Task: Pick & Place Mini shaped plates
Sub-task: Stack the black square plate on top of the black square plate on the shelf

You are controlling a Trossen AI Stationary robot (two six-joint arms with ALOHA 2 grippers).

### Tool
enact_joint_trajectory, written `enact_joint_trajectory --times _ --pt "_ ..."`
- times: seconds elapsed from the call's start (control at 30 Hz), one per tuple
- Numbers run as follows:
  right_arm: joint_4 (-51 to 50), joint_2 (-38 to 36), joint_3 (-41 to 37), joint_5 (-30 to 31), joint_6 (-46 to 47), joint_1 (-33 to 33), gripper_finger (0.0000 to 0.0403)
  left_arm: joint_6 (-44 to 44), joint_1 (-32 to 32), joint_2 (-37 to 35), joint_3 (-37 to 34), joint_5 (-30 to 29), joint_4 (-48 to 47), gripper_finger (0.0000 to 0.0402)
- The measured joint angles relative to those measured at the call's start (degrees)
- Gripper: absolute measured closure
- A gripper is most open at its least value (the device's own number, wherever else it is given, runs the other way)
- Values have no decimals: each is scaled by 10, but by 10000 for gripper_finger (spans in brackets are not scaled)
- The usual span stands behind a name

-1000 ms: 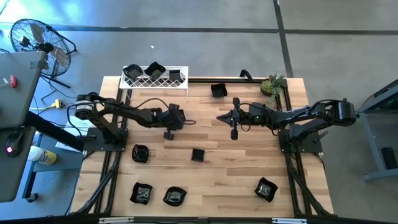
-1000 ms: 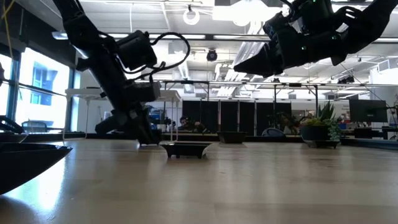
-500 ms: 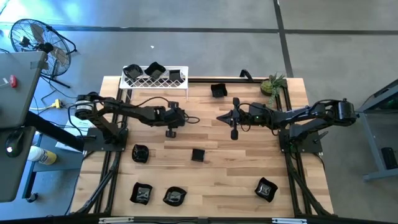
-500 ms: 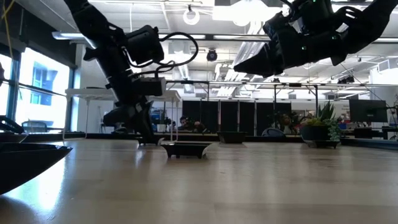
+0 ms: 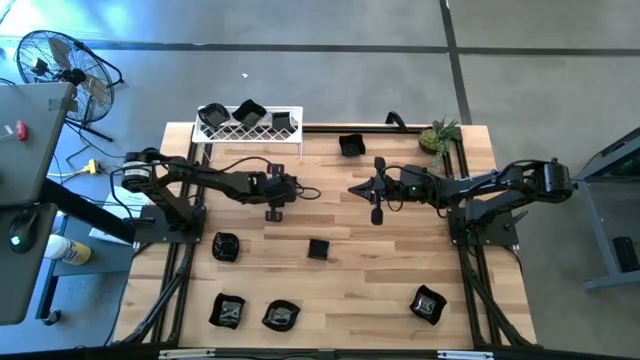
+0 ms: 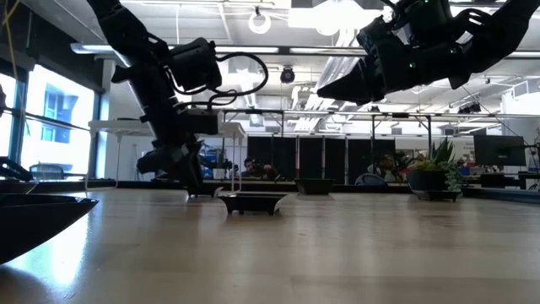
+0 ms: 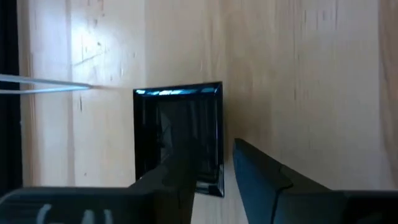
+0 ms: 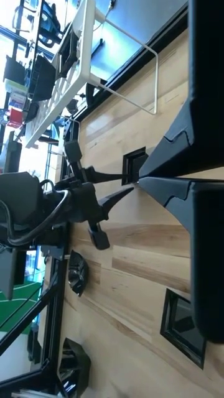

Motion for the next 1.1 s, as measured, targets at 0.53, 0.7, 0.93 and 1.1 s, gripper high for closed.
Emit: enact_joint_trajectory --times 0.53,0.7,0.93,1.1 --pt "0 0 0 0 0 0 400 -30 0 0 0 15 13 352" --pt "0 0 0 0 0 0 399 -33 0 0 0 14 13 352" --pt "0 0 0 0 0 0 400 -45 0 13 -1 7 12 323" --pt "0 0 0 0 0 0 399 -45 0 20 0 1 19 314"
